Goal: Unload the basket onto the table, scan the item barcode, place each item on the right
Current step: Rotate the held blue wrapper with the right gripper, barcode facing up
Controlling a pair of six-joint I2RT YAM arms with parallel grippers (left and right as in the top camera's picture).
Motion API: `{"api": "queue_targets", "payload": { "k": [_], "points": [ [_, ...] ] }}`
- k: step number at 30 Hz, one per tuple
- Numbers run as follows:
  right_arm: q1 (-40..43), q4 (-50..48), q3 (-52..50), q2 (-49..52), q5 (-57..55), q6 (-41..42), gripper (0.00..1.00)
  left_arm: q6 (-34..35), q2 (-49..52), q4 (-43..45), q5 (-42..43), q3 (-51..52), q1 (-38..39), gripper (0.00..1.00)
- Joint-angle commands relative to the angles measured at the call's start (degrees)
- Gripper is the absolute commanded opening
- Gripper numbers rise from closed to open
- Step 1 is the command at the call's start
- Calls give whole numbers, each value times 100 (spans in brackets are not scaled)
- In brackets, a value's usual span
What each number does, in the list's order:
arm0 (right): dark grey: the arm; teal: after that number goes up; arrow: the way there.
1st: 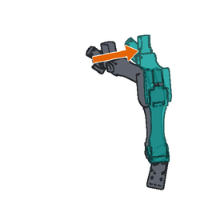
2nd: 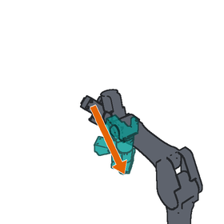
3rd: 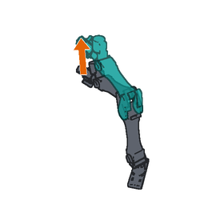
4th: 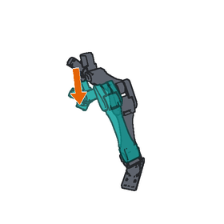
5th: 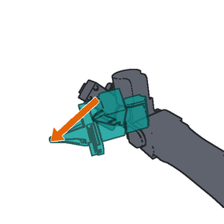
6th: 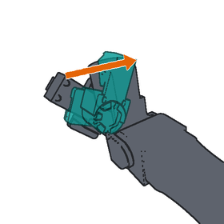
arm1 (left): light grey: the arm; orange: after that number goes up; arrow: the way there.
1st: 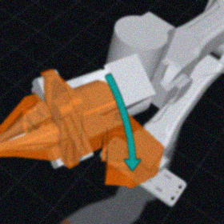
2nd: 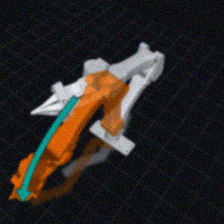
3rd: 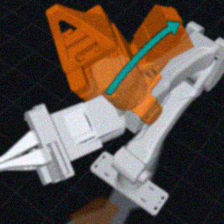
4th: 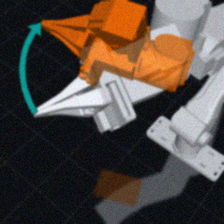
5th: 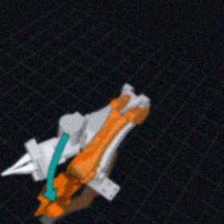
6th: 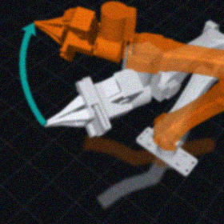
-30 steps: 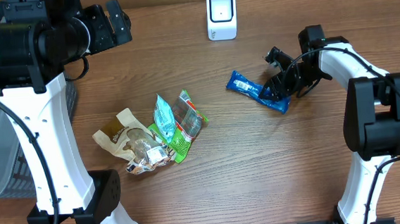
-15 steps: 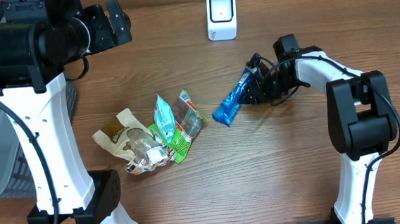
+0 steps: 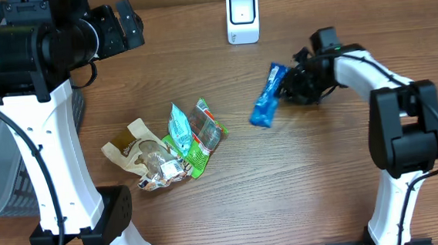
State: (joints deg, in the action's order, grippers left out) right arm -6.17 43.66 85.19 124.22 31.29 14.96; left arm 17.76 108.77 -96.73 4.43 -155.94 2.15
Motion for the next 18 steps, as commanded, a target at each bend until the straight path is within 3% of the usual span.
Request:
{"api": "queue_targets", "payload": {
  "k": [1, 8, 11, 18],
  "points": [
    [369, 13, 164, 227, -1178, -778, 49, -129, -2, -7, -39, 17, 11, 100],
    [455, 990, 1172, 210, -977, -1676, 64, -129, -2, -7, -39, 17, 11, 100],
    [251, 1353, 1314, 212, -920, -2269, 84, -129, -2, -7, -39, 17, 11, 100],
    [-433, 1056, 894, 420, -1239, -2332, 86, -129, -2, -7, -39, 17, 11, 100]
  ]
}}
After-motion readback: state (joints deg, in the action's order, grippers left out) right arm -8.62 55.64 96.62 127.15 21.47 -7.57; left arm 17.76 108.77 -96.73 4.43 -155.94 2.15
